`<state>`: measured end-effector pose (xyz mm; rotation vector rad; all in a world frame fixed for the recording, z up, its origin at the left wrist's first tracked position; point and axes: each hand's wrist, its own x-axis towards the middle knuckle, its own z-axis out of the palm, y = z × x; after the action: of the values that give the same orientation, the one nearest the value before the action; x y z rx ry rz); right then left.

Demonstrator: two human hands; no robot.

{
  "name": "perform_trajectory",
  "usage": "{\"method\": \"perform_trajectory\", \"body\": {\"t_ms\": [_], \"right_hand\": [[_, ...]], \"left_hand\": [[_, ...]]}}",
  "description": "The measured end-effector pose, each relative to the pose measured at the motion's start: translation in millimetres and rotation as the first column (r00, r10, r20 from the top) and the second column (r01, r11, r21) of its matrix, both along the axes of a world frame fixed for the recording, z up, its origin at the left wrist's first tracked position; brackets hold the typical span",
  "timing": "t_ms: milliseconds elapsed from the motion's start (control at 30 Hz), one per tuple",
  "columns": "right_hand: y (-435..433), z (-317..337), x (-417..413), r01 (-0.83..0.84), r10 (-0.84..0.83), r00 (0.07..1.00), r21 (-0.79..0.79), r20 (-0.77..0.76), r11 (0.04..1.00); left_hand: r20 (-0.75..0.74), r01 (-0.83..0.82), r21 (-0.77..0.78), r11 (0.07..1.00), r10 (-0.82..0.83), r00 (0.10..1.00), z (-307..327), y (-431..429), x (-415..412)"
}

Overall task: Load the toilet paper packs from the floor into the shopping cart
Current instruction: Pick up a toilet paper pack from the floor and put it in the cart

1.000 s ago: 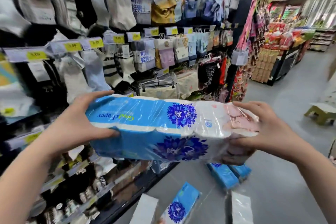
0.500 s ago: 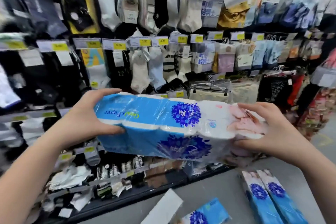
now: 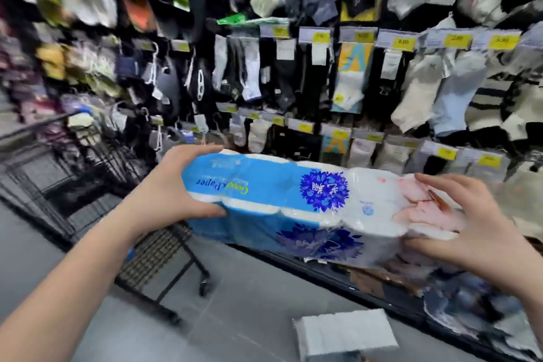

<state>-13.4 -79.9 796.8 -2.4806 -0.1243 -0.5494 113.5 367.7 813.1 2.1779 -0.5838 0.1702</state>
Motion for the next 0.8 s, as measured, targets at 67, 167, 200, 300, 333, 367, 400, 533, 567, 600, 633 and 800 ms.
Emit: {"method": "perform_trajectory", "body": {"t_ms": [67,167,200,300,333,367,400,533,567,600,633,800], "right_hand": [[35,-3,22,-0.090,0.089,0.996,-0.053,-0.012,0.995],[97,3,48,-0.228,0.228,0.974,-0.021,-0.005,0.973],[118,5,53,-0.273,0.273,0.962,-0.008,-0.004,0.962],[176,5,71,-0.365,0.365,0.931,0.002,0.014,0.931],[195,7,75,-0.385,0.385,0.923,0.000,0.002,0.923],[223,7,84,-0.412,0.412,0.911,-0.005,-0.010,0.911],[244,5,93,-0.436,0.436,0.900,0.004,-0.011,0.900],[322,4,113,-0.497,0.497,0.868,-0.022,-0.010,0.868],[346,5,118,-0.502,0.502,0.865,-0.041,0.001,0.864],[371,6,123,-0.513,0.514,0.858,-0.050,0.004,0.857],[395,7,127,-0.525,0.525,0.851,-0.047,0.002,0.850],[488,5,145,-0.579,0.578,0.815,-0.018,-0.021,0.815]], "left_hand": [[-0.006,-0.091,-0.012,0.996,0.091,0.996,-3,47,-21],[0.001,-0.225,-0.007,0.974,0.225,0.974,-1,112,-56],[0.009,-0.261,0.008,0.965,0.261,0.965,1,132,-66],[0.041,-0.352,0.049,0.935,0.350,0.936,6,188,-91],[0.058,-0.381,0.065,0.922,0.377,0.924,6,207,-97],[0.073,-0.414,0.072,0.907,0.409,0.910,6,234,-106],[0.084,-0.441,0.082,0.894,0.434,0.897,7,254,-113],[0.136,-0.518,0.081,0.851,0.506,0.852,3,323,-133],[0.161,-0.534,0.082,0.842,0.517,0.841,2,344,-137],[0.179,-0.549,0.079,0.832,0.530,0.829,1,364,-140],[0.195,-0.564,0.073,0.823,0.543,0.817,1,384,-144],[0.236,-0.607,0.065,0.792,0.579,0.780,4,466,-149]]}}
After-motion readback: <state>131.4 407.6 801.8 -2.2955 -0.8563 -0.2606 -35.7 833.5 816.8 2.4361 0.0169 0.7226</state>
